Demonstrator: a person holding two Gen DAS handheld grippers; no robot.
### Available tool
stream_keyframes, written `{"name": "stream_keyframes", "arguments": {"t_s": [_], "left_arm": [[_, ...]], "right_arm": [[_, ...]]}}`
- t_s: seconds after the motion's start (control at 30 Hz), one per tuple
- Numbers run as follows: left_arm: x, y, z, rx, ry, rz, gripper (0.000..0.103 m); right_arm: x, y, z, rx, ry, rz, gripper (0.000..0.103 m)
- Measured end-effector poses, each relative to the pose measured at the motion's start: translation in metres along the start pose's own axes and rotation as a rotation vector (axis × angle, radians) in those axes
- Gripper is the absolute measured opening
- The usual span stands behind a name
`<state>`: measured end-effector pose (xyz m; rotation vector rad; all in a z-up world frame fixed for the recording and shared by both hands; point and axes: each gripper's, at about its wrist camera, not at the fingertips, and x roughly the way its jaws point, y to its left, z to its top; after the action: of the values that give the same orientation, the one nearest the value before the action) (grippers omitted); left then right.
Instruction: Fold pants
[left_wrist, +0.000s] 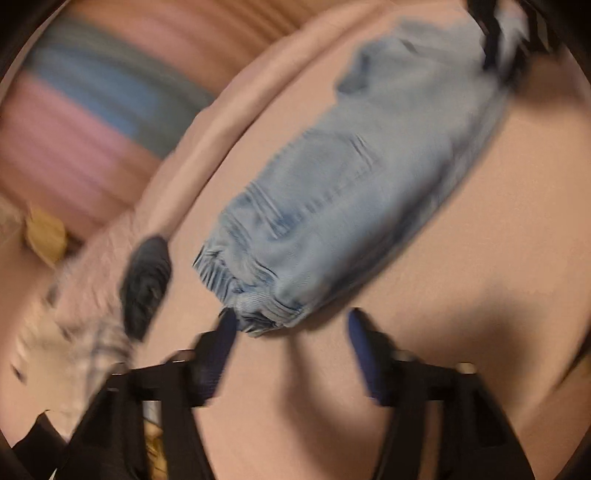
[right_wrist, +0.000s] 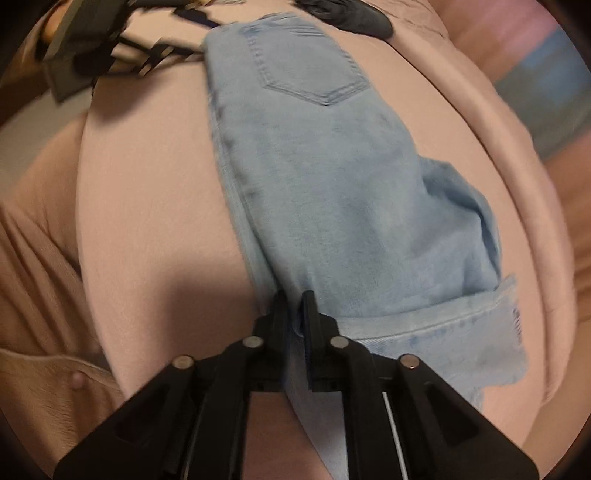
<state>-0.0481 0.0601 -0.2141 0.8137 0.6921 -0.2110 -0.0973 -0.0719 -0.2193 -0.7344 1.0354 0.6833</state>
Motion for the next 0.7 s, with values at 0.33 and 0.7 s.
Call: {"name": "stream_keyframes", "arguments": {"t_s": [0.33,0.7], "left_arm": [[-0.014,0.001,0.099,-0.392,-0.067,-0.414,0.084],[0.043,-0.108,0.230,-0.330,-0.029,-0.690,0.076]], "right_arm": [[-0.072,-0.164,-0.039,0.510,-0.136,-0.069,0.046],[-0.001,-0.303,-0.014,0.953,0.027,0.017,0.046]]}}
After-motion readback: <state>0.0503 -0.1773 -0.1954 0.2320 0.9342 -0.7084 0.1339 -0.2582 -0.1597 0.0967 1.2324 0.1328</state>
